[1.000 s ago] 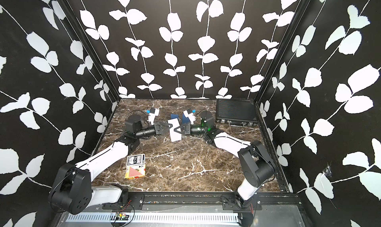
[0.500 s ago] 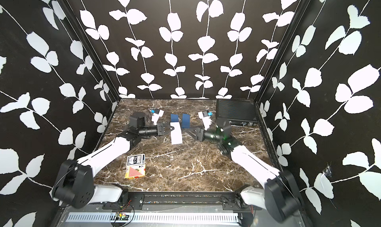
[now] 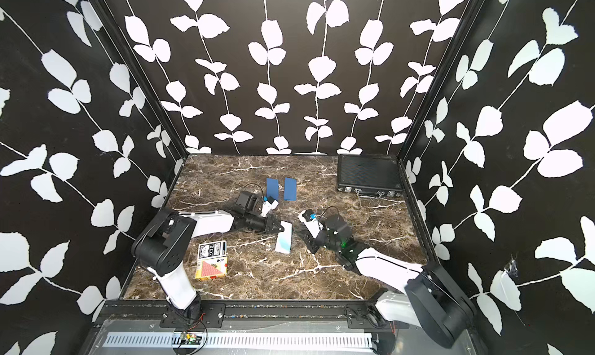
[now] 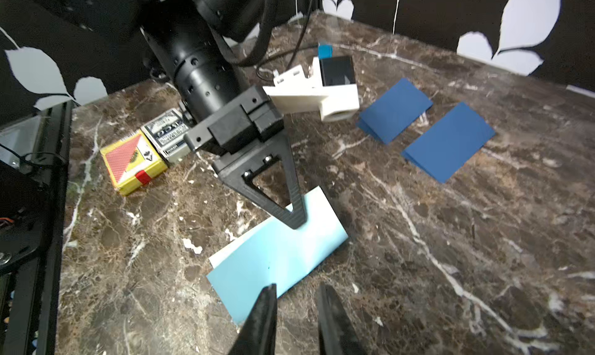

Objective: Fold the square paper along the opposite sides
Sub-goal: Smooth out the paper at the center of the board.

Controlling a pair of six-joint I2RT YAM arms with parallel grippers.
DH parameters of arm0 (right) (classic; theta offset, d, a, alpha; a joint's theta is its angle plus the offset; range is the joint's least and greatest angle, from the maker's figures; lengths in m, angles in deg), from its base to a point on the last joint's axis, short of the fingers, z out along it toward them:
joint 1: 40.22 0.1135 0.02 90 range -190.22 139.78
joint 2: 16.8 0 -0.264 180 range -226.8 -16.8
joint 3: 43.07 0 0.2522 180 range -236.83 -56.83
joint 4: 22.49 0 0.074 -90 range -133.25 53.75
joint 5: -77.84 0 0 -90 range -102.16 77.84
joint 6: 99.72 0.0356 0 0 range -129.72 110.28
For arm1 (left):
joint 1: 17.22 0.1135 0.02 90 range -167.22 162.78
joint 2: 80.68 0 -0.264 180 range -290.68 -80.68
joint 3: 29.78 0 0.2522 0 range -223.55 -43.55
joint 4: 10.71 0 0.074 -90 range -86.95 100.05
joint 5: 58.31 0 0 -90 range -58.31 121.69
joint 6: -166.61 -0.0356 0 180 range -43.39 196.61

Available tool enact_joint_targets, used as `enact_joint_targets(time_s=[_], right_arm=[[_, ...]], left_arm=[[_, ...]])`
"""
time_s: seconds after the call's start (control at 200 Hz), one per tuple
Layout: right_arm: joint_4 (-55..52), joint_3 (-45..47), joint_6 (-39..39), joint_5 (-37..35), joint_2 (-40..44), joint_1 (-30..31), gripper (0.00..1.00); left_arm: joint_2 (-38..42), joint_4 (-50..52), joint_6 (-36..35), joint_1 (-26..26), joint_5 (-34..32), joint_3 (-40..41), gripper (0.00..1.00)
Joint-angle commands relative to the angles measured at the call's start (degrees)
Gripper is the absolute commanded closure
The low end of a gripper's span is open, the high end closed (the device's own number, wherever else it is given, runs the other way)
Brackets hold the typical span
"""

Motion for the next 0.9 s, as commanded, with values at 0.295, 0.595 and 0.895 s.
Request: enact_joint_targets(time_s=[0.295,0.595,0.895], right_arm=[[13.53,-7.39,-3.09,0.30,-21.62,5.43,0.91],[15.62,-12.68,-4.44,0.66,-31.17,5.88,1.00],[20.55,-6.65,-2.21,-3.12,-35.44,8.10,1.00]], left_arm=[[-5.57,-2.83,-3.91,3.24,0.76,1.58,1.00],[-7.36,-3.92,-3.30,3.69,1.60,1.22,1.00],[-9.25,-12.30,2.30,7.62,2.67,4.12,1.00]])
